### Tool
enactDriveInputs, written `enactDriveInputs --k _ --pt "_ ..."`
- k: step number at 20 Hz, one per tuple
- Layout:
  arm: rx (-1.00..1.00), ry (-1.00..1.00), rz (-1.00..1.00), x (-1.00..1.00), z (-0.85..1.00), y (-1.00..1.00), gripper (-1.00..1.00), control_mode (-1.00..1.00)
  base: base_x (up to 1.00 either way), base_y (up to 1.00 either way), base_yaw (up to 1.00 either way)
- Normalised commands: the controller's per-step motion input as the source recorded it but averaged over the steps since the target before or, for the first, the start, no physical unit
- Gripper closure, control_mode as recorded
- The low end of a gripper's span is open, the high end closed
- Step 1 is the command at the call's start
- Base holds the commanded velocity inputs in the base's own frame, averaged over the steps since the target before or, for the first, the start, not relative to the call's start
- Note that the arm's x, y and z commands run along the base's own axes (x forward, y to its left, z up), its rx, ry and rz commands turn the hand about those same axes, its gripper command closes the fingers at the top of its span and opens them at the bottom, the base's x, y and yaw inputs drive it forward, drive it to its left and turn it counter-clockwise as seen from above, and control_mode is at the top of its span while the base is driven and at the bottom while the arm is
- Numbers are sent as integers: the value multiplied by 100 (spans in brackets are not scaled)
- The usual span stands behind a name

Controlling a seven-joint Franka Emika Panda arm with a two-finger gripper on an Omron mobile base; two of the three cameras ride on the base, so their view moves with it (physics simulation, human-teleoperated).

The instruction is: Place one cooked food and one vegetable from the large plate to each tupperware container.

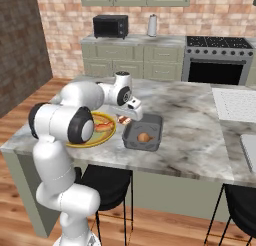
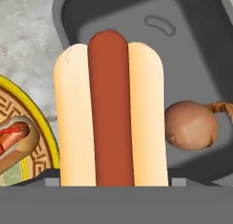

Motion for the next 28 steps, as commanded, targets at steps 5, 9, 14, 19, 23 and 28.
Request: enactDriveInputs --k 5,9,14,19,23,28 --pt "1 2 35 30 -15 -41 100 -100 0 0 0" --pt "0 0 32 6 -37 -6 100 -100 0 0 0" --pt "0 0 3 3 -32 -3 100 -100 0 0 0" --pt "0 0 -3 6 -25 -7 100 -100 0 0 0" --pt "0 0 0 20 -38 0 100 -100 0 0 0" --pt "0 0 0 19 -11 0 100 -100 0 0 0"
